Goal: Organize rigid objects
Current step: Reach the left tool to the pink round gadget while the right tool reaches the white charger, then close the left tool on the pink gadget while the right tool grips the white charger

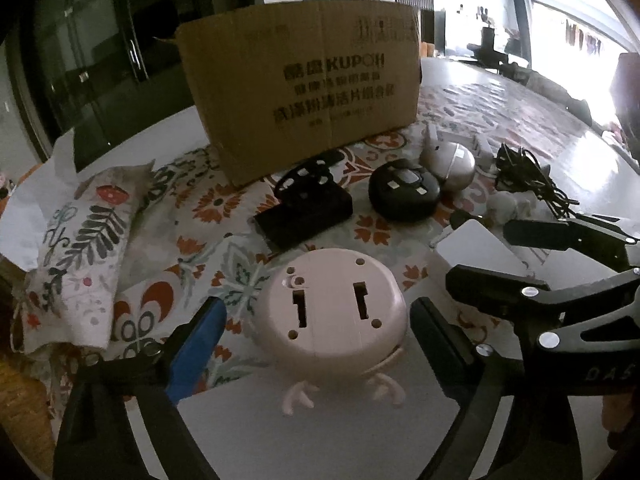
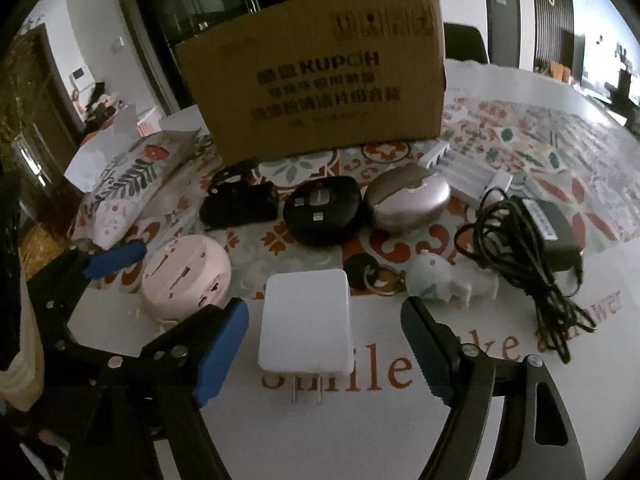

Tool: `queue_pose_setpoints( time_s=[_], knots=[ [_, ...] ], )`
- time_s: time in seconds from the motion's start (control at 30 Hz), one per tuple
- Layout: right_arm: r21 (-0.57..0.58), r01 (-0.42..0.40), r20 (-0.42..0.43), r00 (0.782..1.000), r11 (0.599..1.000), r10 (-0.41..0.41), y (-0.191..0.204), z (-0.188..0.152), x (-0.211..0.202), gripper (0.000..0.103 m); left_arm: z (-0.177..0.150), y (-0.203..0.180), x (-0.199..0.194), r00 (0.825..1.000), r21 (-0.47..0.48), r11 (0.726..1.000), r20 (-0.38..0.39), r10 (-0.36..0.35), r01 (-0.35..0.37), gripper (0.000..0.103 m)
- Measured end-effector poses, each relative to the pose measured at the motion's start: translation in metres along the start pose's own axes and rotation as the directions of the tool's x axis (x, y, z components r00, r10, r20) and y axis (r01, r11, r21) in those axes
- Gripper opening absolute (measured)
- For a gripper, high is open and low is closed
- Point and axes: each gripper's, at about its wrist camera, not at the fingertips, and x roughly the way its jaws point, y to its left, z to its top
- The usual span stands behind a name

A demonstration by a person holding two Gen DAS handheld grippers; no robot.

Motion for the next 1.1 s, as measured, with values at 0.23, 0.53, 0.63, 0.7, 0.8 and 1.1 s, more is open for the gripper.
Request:
queue_pose_setpoints(
  time_s=[0.23, 0.53, 0.63, 0.7, 0.8, 1.1],
  knots=[
    [-0.008, 0.002, -0.006, 1.0, 1.0, -0.002, 0.0, 0.0, 0.006, 0.069, 0.001, -0.004, 0.006, 1.0, 0.021, 1.0, -0.012, -0.01, 0.01, 0.075],
    [-0.049, -0.01, -0.006, 1.0, 0.999, 0.01, 0.003, 0.0, 0.007, 0.056, -0.003, -0.004, 0.005, 0.999, 0.028, 0.999, -0.018, 0.03, -0.029, 0.074],
    [-0.094, 0.016, -0.004, 1.0, 0.995, -0.017, 0.008, -0.002, 0.008, 0.048, -0.009, 0.002, 0.0, 0.998, -0.004, 0.999, -0.029, 0.049, -0.05, 0.074],
    [-0.125, 0.032, 0.003, 1.0, 0.992, -0.031, 0.011, -0.004, 0.008, 0.047, -0.011, 0.007, -0.005, 0.998, -0.053, 0.997, -0.032, 0.046, -0.047, 0.074],
    [-0.159, 0.038, 0.013, 0.999, 0.987, -0.036, 0.014, -0.007, 0.007, 0.047, -0.011, 0.008, -0.012, 0.997, -0.094, 0.993, -0.021, 0.074, -0.075, 0.074],
    [-0.143, -0.03, 0.027, 0.999, 0.989, 0.034, 0.007, -0.008, -0.007, 0.046, -0.008, 0.003, -0.037, 0.994, -0.209, 0.973, 0.007, 0.106, -0.103, 0.074]
  ],
)
